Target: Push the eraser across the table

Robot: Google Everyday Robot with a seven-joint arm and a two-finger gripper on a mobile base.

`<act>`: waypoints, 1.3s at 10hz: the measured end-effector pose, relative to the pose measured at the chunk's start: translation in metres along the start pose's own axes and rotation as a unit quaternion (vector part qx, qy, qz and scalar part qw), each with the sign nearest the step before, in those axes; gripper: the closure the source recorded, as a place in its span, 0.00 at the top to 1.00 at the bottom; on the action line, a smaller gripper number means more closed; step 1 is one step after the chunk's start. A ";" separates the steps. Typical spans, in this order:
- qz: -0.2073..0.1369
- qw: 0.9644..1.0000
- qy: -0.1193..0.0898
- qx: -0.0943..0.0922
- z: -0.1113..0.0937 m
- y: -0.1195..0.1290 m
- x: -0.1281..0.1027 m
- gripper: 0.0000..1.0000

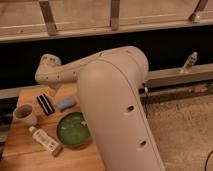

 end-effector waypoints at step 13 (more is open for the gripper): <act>0.034 0.995 -0.068 -0.062 -0.005 0.016 0.026 0.00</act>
